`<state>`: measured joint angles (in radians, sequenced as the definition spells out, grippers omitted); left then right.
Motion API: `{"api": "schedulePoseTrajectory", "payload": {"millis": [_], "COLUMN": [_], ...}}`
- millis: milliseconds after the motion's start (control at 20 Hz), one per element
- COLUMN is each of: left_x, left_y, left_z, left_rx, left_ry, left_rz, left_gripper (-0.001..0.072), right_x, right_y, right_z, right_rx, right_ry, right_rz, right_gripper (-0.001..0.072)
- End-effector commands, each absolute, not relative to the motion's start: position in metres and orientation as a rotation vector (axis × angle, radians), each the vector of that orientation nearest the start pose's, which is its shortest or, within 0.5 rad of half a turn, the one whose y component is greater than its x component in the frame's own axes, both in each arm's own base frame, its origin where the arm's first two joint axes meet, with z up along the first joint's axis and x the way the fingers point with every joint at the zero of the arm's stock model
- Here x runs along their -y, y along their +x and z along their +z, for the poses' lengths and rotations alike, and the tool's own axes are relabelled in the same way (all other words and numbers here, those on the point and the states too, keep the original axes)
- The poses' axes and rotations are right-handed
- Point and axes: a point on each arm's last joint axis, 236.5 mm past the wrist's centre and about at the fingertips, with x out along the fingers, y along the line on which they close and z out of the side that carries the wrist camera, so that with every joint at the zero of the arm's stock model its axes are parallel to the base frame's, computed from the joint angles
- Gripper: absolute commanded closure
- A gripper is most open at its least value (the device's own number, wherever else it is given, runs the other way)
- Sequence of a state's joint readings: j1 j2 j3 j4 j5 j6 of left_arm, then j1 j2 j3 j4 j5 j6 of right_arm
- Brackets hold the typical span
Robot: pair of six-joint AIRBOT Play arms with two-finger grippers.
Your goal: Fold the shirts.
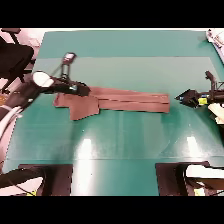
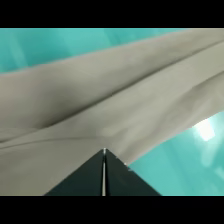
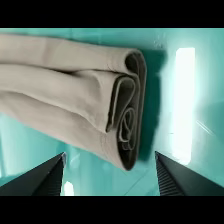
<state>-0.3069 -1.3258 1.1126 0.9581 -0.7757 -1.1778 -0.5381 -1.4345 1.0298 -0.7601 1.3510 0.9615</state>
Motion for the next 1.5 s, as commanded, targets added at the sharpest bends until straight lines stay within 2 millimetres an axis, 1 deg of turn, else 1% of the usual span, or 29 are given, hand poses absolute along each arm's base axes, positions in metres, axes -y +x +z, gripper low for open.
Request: {"api": "schedulePoseTrajectory", "payload": {"millis": [0, 100, 150, 250, 300, 350, 600, 700, 800, 900, 1050, 1100, 1150, 1200, 1250, 1300, 1400, 1450], "left_x": [0.283, 0.302, 0.307, 0.312, 0.313, 0.314, 0.313, 0.312, 0.312, 0.311, 0.311, 0.311, 0.311, 0.311, 0.311, 0.311, 0.313, 0.315], "left_y": [0.396, 0.397, 0.397, 0.391, 0.387, 0.386, 0.392, 0.388, 0.382, 0.381, 0.381, 0.38, 0.38, 0.379, 0.378, 0.377, 0.376, 0.376], "left_z": [-0.016, -0.037, -0.047, -0.063, -0.068, -0.07, -0.07, -0.079, -0.086, -0.086, -0.086, -0.087, -0.087, -0.087, -0.087, -0.087, -0.086, -0.085], "left_rx": [-1.095, -1.157, -1.191, -1.253, -1.269, -1.276, -1.256, -1.283, -1.319, -1.321, -1.323, -1.325, -1.328, -1.331, -1.335, -1.339, -1.342, -1.34], "left_ry": [-0.137, -0.133, -0.136, -0.135, -0.132, -0.129, -0.134, -0.129, -0.128, -0.126, -0.126, -0.125, -0.124, -0.124, -0.123, -0.122, -0.139, -0.153], "left_rz": [-0.653, -0.66, -0.642, -0.612, -0.61, -0.609, -0.59, -0.585, -0.587, -0.588, -0.588, -0.588, -0.589, -0.59, -0.59, -0.591, -0.595, -0.597], "left_gripper": [0.0683, 0.0684, 0.0683, 0.0683, 0.0683, 0.0683, 0.0683, 0.0683, 0.0683, 0.0683, 0.0682, 0.0682, 0.0682, 0.0683, 0.0683, 0.0682, 0.0683, 0.0683], "right_x": [0.008, 0.003, 0.002, 0.001, 0.002, 0.002, 0.004, -0.002, -0.014, -0.022, -0.031, -0.035, -0.039, -0.044, -0.049, -0.052, -0.06, -0.062], "right_y": [0.358, 0.362, 0.364, 0.367, 0.368, 0.369, 0.376, 0.376, 0.371, 0.37, 0.376, 0.379, 0.382, 0.386, 0.39, 0.392, 0.393, 0.392], "right_z": [-0.031, -0.033, -0.034, -0.035, -0.035, -0.036, -0.04, -0.052, -0.065, -0.077, -0.088, -0.089, -0.089, -0.087, -0.085, -0.082, -0.069, -0.06], "right_rx": [-1.256, -1.253, -1.248, -1.24, -1.236, -1.233, -1.214, -1.239, -1.291, -1.32, -1.327, -1.321, -1.312, -1.299, -1.285, -1.273, -1.249, -1.238], "right_ry": [0.698, 0.675, 0.666, 0.649, 0.647, 0.645, 0.619, 0.628, 0.657, 0.662, 0.638, 0.626, 0.616, 0.621, 0.63, 0.641, 0.664, 0.657], "right_rz": [0.459, 0.466, 0.463, 0.464, 0.459, 0.457, 0.444, 0.449, 0.484, 0.497, 0.494, 0.492, 0.493, 0.496, 0.501, 0.512, 0.556, 0.572], "right_gripper": [0.0077, 0.0072, 0.0013, 0.001, 0.001, 0.0011, 0.0011, 0.0011, 0.0011, 0.0011, 0.0022, 0.0084, 0.022, 0.0403, 0.0667, 0.0696, 0.0696, 0.0696]}}
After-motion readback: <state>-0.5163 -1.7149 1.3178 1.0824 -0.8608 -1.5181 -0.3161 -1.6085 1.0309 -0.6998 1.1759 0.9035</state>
